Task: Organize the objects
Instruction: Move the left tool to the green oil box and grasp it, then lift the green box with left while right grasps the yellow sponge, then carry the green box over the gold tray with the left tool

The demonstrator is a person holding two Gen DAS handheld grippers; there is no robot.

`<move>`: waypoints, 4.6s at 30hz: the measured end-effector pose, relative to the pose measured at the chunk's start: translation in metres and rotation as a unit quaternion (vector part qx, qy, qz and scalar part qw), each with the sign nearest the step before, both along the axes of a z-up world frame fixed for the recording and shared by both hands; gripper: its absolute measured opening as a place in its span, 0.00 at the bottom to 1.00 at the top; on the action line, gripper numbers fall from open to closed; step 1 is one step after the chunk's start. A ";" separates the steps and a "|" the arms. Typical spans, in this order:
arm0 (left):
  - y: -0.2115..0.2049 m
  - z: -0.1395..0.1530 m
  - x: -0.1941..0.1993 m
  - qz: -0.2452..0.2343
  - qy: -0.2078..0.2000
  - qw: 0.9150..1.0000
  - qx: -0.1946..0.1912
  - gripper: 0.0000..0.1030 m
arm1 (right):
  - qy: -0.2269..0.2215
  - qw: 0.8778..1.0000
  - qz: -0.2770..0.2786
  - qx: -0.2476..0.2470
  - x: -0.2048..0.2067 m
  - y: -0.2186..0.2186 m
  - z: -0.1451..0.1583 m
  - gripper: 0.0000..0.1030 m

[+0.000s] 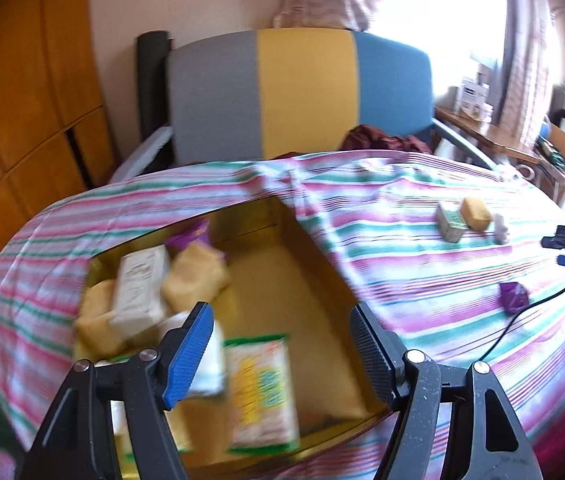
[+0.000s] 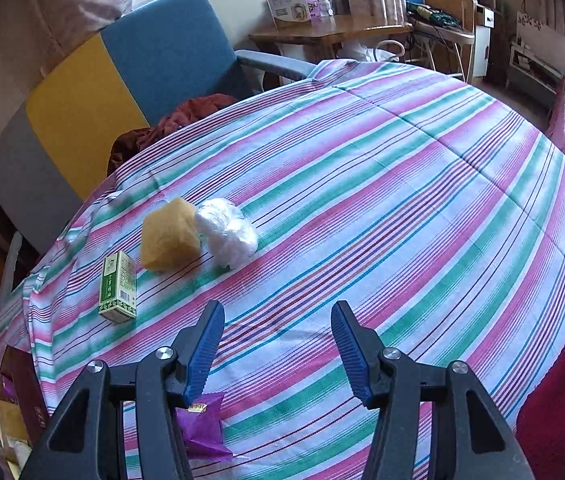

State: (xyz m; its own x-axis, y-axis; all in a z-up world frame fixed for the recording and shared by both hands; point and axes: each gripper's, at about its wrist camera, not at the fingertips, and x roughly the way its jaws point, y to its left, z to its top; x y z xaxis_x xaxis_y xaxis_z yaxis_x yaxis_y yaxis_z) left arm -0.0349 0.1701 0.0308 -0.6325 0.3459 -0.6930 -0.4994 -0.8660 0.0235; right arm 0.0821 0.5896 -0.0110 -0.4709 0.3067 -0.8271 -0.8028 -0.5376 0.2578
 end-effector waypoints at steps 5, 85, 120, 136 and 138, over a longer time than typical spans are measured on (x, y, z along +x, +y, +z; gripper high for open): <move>0.055 0.004 -0.007 -0.043 -0.017 0.999 0.007 0.69 | 0.007 1.000 0.004 -0.027 0.001 -0.001 -0.004 0.55; 0.045 -0.013 -0.031 -0.048 -0.121 0.989 0.073 0.30 | -0.145 0.967 0.209 0.026 -0.199 -0.004 -0.034 0.41; -0.042 -0.012 0.002 0.048 -0.064 0.996 0.048 0.30 | -0.037 0.934 0.355 -0.029 -0.106 -0.148 -0.044 0.34; -0.041 -0.028 -0.005 0.044 -0.095 0.994 0.045 0.30 | -0.039 0.934 0.355 -0.025 -0.107 -0.149 -0.045 0.34; -0.046 -0.027 -0.010 0.047 -0.102 0.992 0.057 0.30 | -0.039 0.934 0.355 -0.025 -0.107 -0.149 -0.045 0.34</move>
